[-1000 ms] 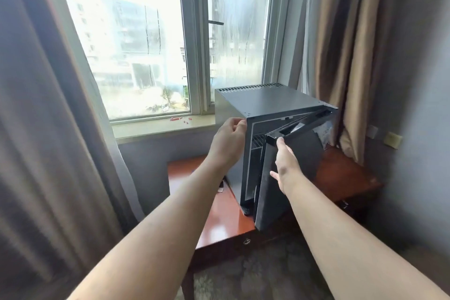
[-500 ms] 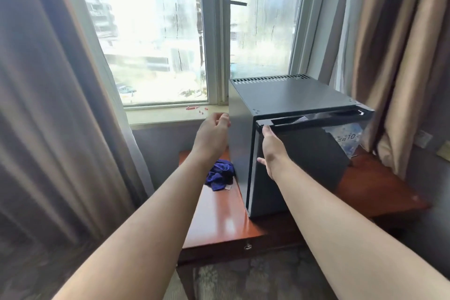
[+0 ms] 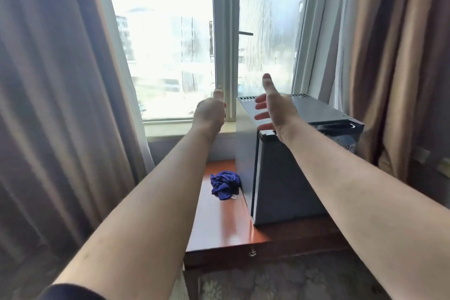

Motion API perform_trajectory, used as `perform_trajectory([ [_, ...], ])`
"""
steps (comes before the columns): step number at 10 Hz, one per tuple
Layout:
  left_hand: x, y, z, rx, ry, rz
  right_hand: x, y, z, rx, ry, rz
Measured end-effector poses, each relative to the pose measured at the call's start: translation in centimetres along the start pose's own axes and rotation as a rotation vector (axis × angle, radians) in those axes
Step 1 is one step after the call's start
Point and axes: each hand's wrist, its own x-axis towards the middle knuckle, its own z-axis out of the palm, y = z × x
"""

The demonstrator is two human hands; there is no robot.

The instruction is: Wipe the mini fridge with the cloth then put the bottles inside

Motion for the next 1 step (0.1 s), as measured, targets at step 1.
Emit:
perform_trajectory([
  [1, -2.45, 2.06, -2.82, -0.043, -0.028, -0.001, -3.95, -2.87, 0.42, -0.001, 0.02, 0.037],
])
